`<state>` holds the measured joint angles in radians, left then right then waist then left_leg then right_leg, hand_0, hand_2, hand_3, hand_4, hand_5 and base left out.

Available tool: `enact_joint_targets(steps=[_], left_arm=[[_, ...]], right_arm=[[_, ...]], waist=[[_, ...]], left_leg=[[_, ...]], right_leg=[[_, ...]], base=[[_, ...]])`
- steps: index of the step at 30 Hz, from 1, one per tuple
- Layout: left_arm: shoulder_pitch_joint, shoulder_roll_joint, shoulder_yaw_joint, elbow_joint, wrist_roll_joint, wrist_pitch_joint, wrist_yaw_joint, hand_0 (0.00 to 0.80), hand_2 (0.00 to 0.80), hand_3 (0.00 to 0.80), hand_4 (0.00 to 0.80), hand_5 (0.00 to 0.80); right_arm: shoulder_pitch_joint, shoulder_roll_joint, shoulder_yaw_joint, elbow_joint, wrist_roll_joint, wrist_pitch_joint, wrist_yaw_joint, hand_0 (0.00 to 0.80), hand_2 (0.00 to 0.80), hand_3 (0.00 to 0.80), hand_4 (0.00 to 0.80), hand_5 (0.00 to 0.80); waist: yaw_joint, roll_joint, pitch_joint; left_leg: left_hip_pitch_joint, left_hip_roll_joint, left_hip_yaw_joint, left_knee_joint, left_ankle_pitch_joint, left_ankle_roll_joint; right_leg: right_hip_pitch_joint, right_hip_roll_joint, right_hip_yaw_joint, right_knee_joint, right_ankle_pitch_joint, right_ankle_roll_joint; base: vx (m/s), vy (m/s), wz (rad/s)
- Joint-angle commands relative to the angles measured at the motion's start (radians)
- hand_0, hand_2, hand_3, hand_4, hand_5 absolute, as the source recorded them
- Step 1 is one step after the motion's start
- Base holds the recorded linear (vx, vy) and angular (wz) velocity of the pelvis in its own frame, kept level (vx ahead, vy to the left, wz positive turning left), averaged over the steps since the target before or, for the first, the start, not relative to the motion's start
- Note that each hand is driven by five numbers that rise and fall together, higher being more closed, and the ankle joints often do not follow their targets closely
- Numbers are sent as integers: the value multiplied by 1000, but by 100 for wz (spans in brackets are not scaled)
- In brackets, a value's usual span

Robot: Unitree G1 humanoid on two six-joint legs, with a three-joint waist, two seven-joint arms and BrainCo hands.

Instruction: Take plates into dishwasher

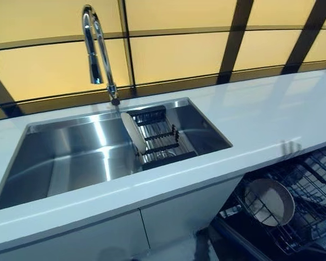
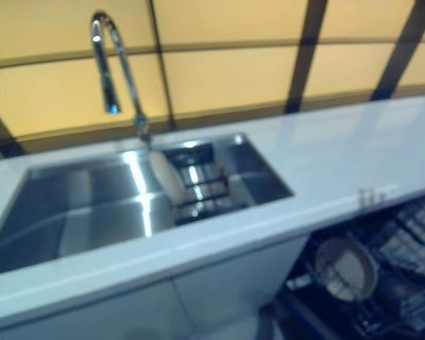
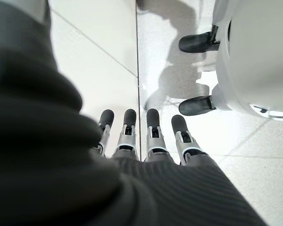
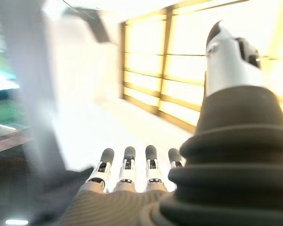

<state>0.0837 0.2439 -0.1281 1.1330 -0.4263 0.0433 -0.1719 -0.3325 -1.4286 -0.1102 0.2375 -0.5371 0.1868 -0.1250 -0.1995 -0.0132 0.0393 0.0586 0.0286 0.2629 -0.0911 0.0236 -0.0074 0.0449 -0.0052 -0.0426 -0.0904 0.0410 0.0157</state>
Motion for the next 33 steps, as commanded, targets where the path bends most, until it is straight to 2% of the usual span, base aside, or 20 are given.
enact_joint_targets(steps=[1, 4, 7, 11, 14, 19, 23, 26, 33], left_arm=[[-32, 57, -28, 40, 1, -6, 16, 0, 0, 0, 0, 0], [-26, 67, -32, 37, -5, -4, 20, 0, 0, 0, 0, 0], [-33, 83, -36, 32, -11, -7, 9, 0, 0, 0, 0, 0], [-61, 108, -45, 26, -38, -4, 0, 0, 0, 0, 0, 0], [-71, 111, -47, 21, -46, -4, -8, 0, 0, 0, 0, 0], [-86, 112, -55, 14, -57, -3, -7, 0, 0, 0, 0, 0], [-97, 118, -62, 7, -75, -15, -14, 0, 0, 0, 0, 0], [-101, 118, -72, 1, -87, -23, -14, 0, 0, 0, 0, 0], [-120, 120, -86, -10, -115, -33, -8, 0, 0, 0, 0, 0]], right_arm=[[-219, -75, 162, 10, -145, -158, 30, 0, 0, 0, 0, 0], [-365, -86, 318, 29, -193, -221, -2, 0, 0, 0, 0, 0], [-512, -78, 469, 49, -232, -249, -35, 0, 0, 0, 0, 0], [-739, -48, 691, 91, -260, -241, -55, 0, 0, 0, 0, 0], [-868, -19, 817, 98, -277, -237, -48, 0, 0, 0, 0, 0], [-977, 21, 923, 85, -323, -247, -8, 0, 0, 0, 0, 0], [-1060, 49, 1005, 83, -330, -215, 11, 0, 0, 0, 0, 0], [-1101, 72, 1036, 93, -326, -185, 11, 0, 0, 0, 0, 0], [-1189, 116, 1096, 104, -337, -162, 15, 0, 0, 0, 0, 0]], waist=[[100, -67, -8], [119, -69, 4], [139, -66, 31], [160, -63, 74], [168, -53, 94], [178, -42, 120], [185, -36, 147], [189, -32, 163], [194, -29, 189]], left_leg=[[-5, 24, -84, 4, -53, 10], [-26, 21, -112, 4, -37, 7], [-57, 16, -140, 4, -19, 1], [-96, 10, -175, 4, 0, -3], [-117, 6, -194, 4, 11, -6], [-146, -2, -214, 4, 25, -6], [-169, -7, -222, 4, 34, -4], [-182, -11, -227, 4, 37, -3], [-209, -17, -236, 4, 46, -2]], right_leg=[[-14, 1, -23, 3, -26, 60], [-20, 1, -41, 3, -28, 56], [-34, -2, -64, 3, -26, 53], [-55, -7, -92, 3, -23, 50], [-67, -12, -110, 3, -23, 48], [-86, -17, -129, 3, -19, 46], [-108, -20, -133, 3, -12, 45], [-120, -22, -134, 3, -9, 46], [-146, -25, -131, 3, 0, 46]], base=[[65, -21, 25], [30, -14, 32], [-35, 4, 39], [-75, 15, 38], [-44, 24, 23], [-29, 31, 19], [-44, 33, 13], [-28, 22, 13], [-6, 13, 3]])
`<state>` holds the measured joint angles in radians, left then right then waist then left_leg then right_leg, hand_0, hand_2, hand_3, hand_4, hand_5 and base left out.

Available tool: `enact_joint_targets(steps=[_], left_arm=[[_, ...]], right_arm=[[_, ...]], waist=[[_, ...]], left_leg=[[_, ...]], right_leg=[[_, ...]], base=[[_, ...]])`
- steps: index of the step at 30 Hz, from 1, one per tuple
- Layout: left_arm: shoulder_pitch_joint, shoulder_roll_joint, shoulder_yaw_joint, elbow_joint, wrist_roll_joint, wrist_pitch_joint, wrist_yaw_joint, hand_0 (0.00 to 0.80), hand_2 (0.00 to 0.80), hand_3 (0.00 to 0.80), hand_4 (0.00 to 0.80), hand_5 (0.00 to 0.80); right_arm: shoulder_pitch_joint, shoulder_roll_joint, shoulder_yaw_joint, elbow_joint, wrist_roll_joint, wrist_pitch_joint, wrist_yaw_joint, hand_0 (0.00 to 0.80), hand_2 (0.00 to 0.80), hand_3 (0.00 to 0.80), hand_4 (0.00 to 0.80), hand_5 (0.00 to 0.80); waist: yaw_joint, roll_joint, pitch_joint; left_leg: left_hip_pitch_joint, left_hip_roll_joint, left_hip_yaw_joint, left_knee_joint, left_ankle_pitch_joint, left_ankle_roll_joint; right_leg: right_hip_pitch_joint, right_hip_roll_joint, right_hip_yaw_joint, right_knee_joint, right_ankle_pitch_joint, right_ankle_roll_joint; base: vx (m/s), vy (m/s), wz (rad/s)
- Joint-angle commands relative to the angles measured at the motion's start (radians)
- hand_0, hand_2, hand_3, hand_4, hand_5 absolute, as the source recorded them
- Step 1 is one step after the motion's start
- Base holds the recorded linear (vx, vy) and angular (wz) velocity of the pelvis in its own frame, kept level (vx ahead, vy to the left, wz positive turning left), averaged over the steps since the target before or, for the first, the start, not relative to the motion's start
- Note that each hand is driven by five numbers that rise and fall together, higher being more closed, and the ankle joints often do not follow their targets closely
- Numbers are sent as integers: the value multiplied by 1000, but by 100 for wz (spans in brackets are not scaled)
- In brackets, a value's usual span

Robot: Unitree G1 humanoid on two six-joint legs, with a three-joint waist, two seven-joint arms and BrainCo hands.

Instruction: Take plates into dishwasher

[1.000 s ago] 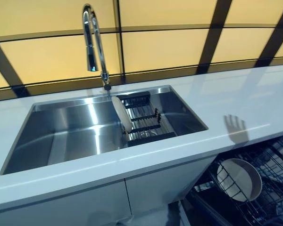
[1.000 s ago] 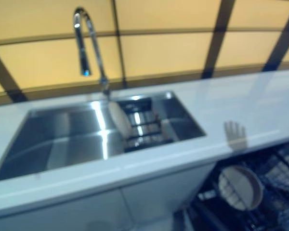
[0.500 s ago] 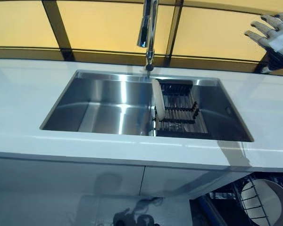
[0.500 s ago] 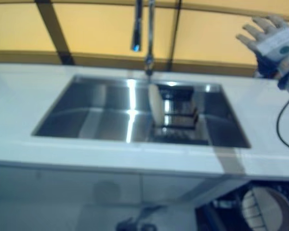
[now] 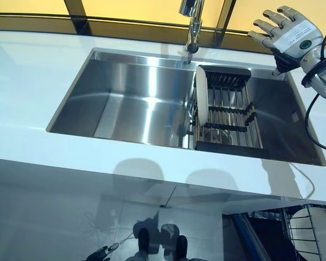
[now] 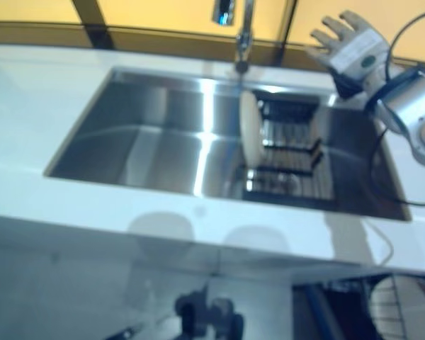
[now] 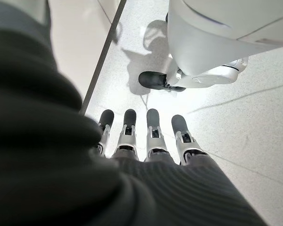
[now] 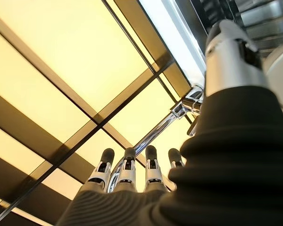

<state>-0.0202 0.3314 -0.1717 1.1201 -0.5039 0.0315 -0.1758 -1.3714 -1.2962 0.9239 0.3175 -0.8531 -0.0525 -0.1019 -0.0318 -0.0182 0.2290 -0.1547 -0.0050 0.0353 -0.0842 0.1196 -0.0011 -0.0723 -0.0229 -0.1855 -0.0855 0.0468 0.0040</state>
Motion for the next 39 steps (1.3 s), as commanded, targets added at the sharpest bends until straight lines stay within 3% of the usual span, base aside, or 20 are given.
enact_joint_targets(steps=[1, 22, 39], left_arm=[[-17, 33, -43, 2, -38, -26, -5, 0, 0, 0, 0, 0], [-31, 28, -28, -1, -78, -43, 3, 0, 0, 0, 0, 0], [-36, 34, -41, -7, -101, -56, -7, 0, 0, 0, 0, 0]], right_arm=[[-159, -12, 69, 21, -23, 79, -8, 0, 0, 0, 0, 0], [-189, 5, 83, -161, 15, 17, 81, 0, 0, 0, 0, 0], [-266, 101, 164, -71, 32, 10, 75, 0, 0, 0, 0, 0]], waist=[[27, -24, 2], [26, -36, 17], [54, -47, 17]], left_leg=[[2, 16, -9, -3, -50, -8], [-8, 15, -6, -3, -56, -5], [-18, 14, -20, -3, -53, -8]], right_leg=[[-32, -7, 12, -2, -6, 58], [-46, -12, 18, -2, -3, 64], [-49, -16, -2, -2, -5, 62]], base=[[9, 16, 6], [3, 3, 2], [6, -3, 3]])
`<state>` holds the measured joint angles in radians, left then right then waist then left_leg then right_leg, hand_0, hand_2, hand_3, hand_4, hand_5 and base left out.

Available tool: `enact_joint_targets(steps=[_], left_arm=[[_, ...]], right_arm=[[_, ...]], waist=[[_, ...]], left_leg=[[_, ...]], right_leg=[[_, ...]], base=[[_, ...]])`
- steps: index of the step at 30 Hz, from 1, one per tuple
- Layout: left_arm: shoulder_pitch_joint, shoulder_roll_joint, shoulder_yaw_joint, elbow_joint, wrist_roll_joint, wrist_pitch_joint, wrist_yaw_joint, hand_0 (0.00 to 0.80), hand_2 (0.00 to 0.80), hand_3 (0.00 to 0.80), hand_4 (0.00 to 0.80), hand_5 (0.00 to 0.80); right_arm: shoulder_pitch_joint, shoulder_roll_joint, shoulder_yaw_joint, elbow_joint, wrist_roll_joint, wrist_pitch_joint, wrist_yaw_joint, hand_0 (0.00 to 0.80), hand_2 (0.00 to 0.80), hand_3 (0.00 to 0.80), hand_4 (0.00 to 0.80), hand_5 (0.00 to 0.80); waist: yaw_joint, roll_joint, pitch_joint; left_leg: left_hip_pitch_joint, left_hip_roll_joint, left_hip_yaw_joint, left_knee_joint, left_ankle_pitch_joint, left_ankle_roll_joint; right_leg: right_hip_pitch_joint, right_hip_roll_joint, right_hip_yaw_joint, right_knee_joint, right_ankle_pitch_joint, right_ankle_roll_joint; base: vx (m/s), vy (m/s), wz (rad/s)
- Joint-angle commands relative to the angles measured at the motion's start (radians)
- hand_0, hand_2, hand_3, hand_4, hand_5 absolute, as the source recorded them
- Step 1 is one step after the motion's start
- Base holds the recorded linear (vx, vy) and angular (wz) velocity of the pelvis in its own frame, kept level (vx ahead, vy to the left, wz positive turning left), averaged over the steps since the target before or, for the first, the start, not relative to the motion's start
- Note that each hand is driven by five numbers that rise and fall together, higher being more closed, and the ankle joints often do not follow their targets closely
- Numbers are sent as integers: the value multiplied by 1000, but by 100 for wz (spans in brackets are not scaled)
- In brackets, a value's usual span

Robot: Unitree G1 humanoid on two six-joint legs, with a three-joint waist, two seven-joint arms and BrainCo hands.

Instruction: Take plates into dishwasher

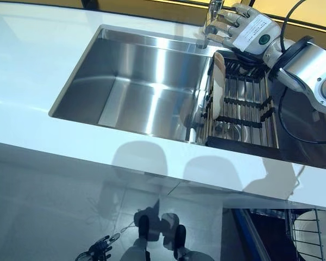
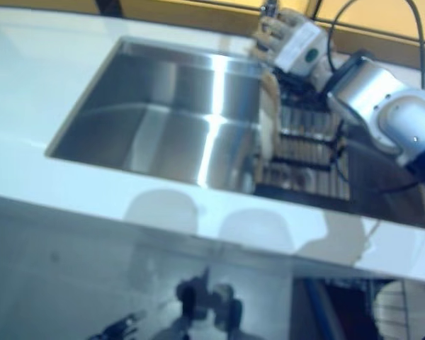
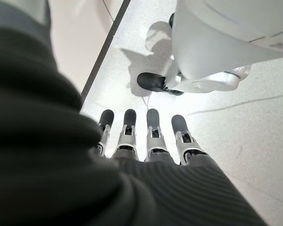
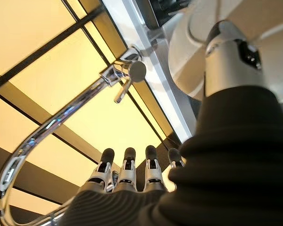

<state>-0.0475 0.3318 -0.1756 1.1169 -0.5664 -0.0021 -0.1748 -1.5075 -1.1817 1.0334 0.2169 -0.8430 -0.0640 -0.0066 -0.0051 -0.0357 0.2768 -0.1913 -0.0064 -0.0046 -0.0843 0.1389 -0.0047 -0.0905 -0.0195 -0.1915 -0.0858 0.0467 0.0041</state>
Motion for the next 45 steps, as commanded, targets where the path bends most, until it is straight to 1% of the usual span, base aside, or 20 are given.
enact_joint_targets(steps=[1, 4, 7, 14, 20, 24, 31, 39, 45], left_arm=[[-11, 32, -37, -6, -40, -22, -7, 0, 0, 0, 0, 0], [-13, 26, -40, -11, -45, -33, -4, 0, 0, 0, 0, 0], [-11, 27, -40, -20, -55, -31, 2, 0, 0, 0, 0, 0], [-12, 32, -37, -26, -60, -30, 1, 0, 0, 0, 0, 0], [-11, 35, -40, -29, -59, -34, 3, 0, 0, 0, 0, 0], [-11, 37, -39, -24, -55, -41, -2, 0, 0, 0, 0, 0], [-12, 33, -37, -21, -55, -42, -2, 0, 0, 0, 0, 0], [-18, 34, -40, -28, -70, -40, 0, 0, 0, 0, 0, 0], [-15, 32, -40, -25, -79, -54, -5, 0, 0, 0, 0, 0]], right_arm=[[-135, -9, 57, 24, 22, 31, -16, 0, 0, 0, 0, 0], [-137, -5, 53, 15, 18, 43, -11, 0, 0, 0, 0, 0], [-130, -5, 43, 12, 10, 35, -7, 0, 0, 0, 0, 0], [-138, -9, 64, -10, 8, 22, 33, 0, 0, 0, 0, 0], [-125, -10, 72, 17, -13, 6, 51, 0, 0, 0, 0, 0], [-116, -8, 78, 39, -31, -17, 53, 0, 0, 0, 0, 0], [-112, -8, 83, 40, -22, -28, 83, 0, 0, 0, 0, 0], [-99, -4, 85, 29, -40, -69, 107, 0, 0, 0, 0, 0], [-108, 2, 112, 4, -50, -100, 147, 0, 0, 0, 0, 0]], waist=[[27, -30, -29], [27, -29, -22], [28, -30, -21], [28, -34, -23], [29, -39, -20], [29, -39, -21], [25, -39, -23], [23, -37, -13], [24, -35, -4]], left_leg=[[17, 15, 19, -3, -71, -4], [13, 15, 18, -3, -69, -4], [14, 14, 17, -3, -70, -4], [10, 14, 15, -3, -69, -5], [13, 14, 18, -3, -72, -4], [14, 14, 17, -3, -73, -4], [16, 16, 23, -3, -72, -5], [11, 18, 26, -3, -70, -7], [6, 19, 27, -3, -65, -9]], right_leg=[[-33, -20, 4, -1, -5, 61], [-35, -19, 4, -1, -4, 60], [-34, -20, 2, -1, -5, 60], [-38, -21, 1, -1, -3, 61], [-37, -21, 1, -1, -4, 62], [-37, -21, 0, -1, -4, 62], [-37, -20, 5, -1, -4, 61], [-41, -18, 8, -1, -3, 60], [-46, -17, 5, -1, -1, 59]], base=[[-1, 11, 5], [0, 0, 0], [3, 2, 1], [3, 2, 1], [0, 0, 0], [0, 0, 0], [0, 0, 0], [0, 0, 0], [0, 0, 0]])
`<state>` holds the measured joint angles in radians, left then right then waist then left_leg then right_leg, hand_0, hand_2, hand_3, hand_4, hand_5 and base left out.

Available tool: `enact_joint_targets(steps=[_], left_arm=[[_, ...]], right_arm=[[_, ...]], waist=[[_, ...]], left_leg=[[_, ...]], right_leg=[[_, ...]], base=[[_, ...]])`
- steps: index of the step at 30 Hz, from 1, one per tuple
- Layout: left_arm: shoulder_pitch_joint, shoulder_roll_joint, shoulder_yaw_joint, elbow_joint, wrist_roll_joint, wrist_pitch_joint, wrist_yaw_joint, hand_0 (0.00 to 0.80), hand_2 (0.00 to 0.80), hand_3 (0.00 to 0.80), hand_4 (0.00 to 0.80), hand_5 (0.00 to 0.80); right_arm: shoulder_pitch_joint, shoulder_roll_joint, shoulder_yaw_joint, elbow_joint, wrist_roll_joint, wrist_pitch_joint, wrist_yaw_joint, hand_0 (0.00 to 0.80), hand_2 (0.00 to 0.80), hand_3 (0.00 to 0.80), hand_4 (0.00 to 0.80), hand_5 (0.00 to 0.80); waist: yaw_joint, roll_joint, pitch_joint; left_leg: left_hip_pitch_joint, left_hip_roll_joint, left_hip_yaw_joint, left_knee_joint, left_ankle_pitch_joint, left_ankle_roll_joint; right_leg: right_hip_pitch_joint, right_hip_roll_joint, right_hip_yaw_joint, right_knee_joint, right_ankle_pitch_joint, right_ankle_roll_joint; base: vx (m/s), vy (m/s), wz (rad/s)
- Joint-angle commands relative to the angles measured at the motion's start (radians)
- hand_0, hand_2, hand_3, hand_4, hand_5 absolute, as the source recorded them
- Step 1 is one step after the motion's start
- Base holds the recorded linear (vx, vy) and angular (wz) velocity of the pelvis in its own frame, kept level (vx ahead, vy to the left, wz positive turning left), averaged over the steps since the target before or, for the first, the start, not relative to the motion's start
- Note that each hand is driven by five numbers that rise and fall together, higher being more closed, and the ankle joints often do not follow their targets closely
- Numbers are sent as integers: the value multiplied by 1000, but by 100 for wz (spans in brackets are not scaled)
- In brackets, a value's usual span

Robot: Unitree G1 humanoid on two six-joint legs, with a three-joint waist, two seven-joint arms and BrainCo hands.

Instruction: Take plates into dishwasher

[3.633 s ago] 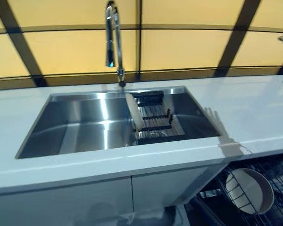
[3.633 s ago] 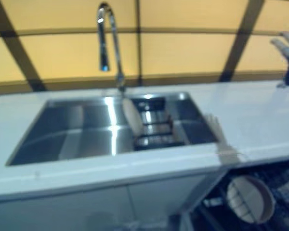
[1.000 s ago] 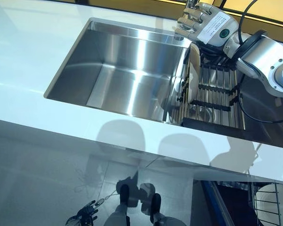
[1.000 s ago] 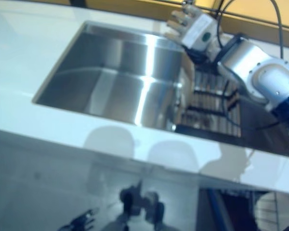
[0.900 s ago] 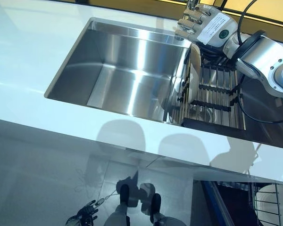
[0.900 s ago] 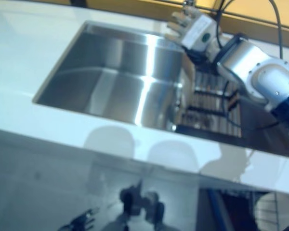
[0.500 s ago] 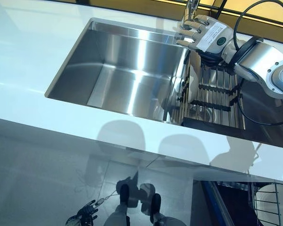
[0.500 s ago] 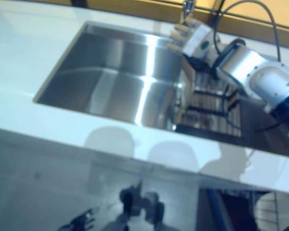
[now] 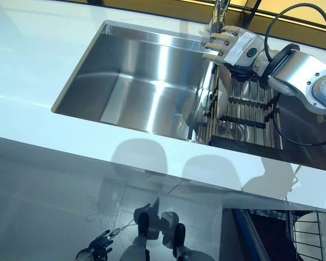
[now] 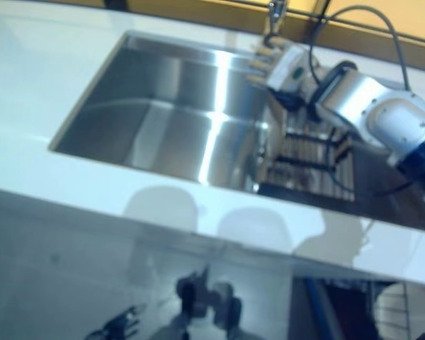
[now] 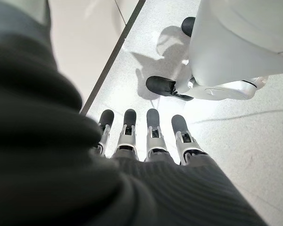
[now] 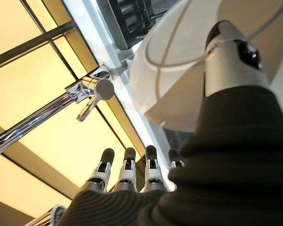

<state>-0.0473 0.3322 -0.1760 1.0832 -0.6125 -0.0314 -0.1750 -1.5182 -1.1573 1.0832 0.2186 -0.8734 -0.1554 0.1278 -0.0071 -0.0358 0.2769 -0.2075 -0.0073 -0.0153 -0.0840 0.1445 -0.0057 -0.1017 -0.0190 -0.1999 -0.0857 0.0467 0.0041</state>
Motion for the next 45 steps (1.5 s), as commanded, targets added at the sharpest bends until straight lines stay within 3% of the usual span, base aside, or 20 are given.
enact_joint_targets(steps=[1, 10, 12, 13, 30, 45], left_arm=[[-14, 31, -41, 7, -36, -26, -3, 0, 0, 0, 0, 0], [-9, 33, -33, 8, -41, -35, -9, 0, 0, 0, 0, 0], [-11, 33, -31, 5, -39, -33, -8, 0, 0, 0, 0, 0], [-10, 33, -31, 6, -39, -35, -10, 0, 0, 0, 0, 0], [-6, 36, -22, 8, -35, -35, -18, 0, 0, 0, 0, 0], [13, 32, -6, 16, 5, -34, -20, 0, 0, 0, 0, 0]], right_arm=[[-97, -22, 63, -1, -18, -13, 19, 0, 0, 0, 0, 0], [-65, -22, 66, -25, -42, -70, 101, 0, 0, 0, 0, 0], [-61, -20, 72, -23, -64, -89, 120, 433, 433, 433, 433, 433], [-61, -19, 73, -20, -72, -93, 125, 797, 797, 797, 797, 797], [-3, -2, 38, 33, -202, -126, 227, 800, 800, 800, 800, 800], [6, -21, 21, 129, -201, -99, 180, 800, 800, 800, 800, 800]], waist=[[26, -36, -3], [29, -42, -3], [30, -42, -2], [30, -42, 0], [30, -47, -5], [22, -71, -52]], left_leg=[[21, 19, 38, -3, -71, -8], [19, 21, 42, -3, -69, -10], [19, 22, 42, -3, -68, -10], [19, 22, 43, -3, -67, -10], [27, 25, 49, -3, -67, -12], [60, 31, 61, -3, -87, -11]], right_leg=[[-35, -18, 13, -2, -1, 59], [-36, -19, 6, -2, 0, 60], [-36, -19, 4, -2, 1, 60], [-36, -20, 3, -2, 2, 60], [-31, -19, 7, -2, 1, 60], [-2, -18, 13, -2, -12, 63]], base=[[0, 0, 0], [0, 0, 0], [0, 0, 0], [0, 0, 0], [0, 0, 0], [0, 0, -1]])
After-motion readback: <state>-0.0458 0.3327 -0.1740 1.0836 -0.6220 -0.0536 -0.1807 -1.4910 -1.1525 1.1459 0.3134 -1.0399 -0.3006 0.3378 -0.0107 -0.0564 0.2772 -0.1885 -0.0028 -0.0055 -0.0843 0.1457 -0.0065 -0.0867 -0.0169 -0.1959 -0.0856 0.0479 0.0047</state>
